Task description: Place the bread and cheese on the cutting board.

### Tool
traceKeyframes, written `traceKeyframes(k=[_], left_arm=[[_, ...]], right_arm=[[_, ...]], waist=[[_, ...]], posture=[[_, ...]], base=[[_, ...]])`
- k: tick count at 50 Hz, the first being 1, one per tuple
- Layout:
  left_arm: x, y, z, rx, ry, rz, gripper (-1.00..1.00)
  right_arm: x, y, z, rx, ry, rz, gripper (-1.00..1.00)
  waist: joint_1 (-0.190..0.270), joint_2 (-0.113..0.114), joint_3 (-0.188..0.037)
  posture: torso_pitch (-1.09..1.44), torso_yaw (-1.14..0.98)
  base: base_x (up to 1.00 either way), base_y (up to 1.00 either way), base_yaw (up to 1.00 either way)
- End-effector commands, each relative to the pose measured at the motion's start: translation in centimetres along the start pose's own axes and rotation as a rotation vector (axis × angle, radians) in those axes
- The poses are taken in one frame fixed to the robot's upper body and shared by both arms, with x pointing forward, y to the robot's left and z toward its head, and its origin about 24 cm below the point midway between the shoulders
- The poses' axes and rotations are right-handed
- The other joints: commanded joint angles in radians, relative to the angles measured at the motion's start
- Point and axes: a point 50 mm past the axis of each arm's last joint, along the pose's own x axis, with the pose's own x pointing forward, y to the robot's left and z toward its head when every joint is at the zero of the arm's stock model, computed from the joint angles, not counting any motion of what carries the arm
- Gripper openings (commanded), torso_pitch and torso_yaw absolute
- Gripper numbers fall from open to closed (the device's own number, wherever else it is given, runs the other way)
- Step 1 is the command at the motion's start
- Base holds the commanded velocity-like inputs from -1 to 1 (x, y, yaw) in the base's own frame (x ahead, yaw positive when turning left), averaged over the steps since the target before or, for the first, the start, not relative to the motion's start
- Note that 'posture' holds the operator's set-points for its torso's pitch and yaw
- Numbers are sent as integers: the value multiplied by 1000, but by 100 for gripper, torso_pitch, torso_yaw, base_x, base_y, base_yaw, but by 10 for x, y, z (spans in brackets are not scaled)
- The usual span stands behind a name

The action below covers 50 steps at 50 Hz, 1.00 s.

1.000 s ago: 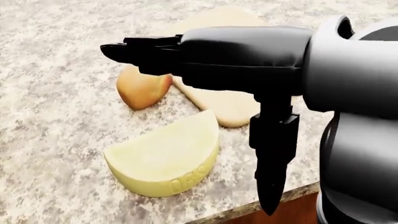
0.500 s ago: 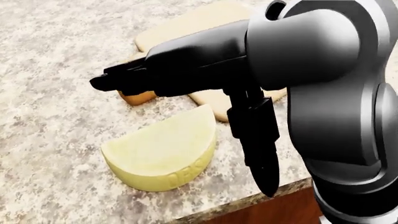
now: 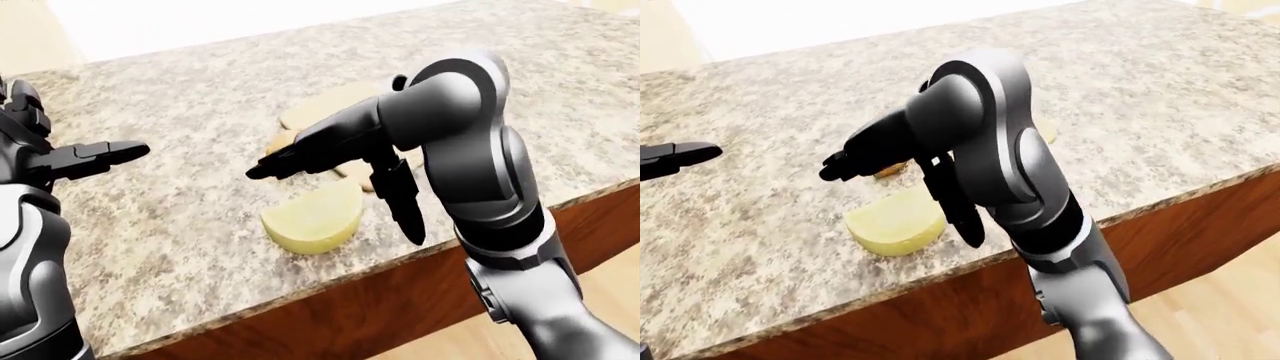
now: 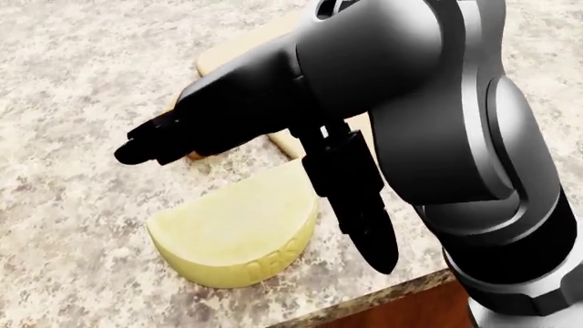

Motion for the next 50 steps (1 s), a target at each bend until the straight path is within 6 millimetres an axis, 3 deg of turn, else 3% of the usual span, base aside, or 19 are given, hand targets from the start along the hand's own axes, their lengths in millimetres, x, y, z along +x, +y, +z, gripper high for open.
traceKeyframes(k=[1, 10, 24, 36, 50], left_arm=[[1, 3, 19, 5, -94, 11, 100], [2, 4, 19, 5, -93, 14, 100], [0, 3, 18, 5, -91, 13, 100], [-1, 4, 17, 6, -89, 12, 100], [0, 4, 15, 5, -87, 11, 100]], right_arm=[[-9, -8, 4, -38, 16, -41, 100], [1, -3, 4, -47, 12, 20, 100], [15, -6, 1, -73, 31, -13, 100], [24, 8, -1, -59, 32, -3, 100], [32, 8, -4, -71, 50, -46, 100]], waist=[[-2, 7, -26], [-3, 9, -26], [-6, 15, -28], [-4, 14, -30], [-4, 17, -32]], posture=[[0, 0], [0, 0], [0, 0], [0, 0], [0, 0]], base=[[0, 0, 0], [0, 0, 0], [0, 0, 0], [0, 0, 0], [0, 0, 0]])
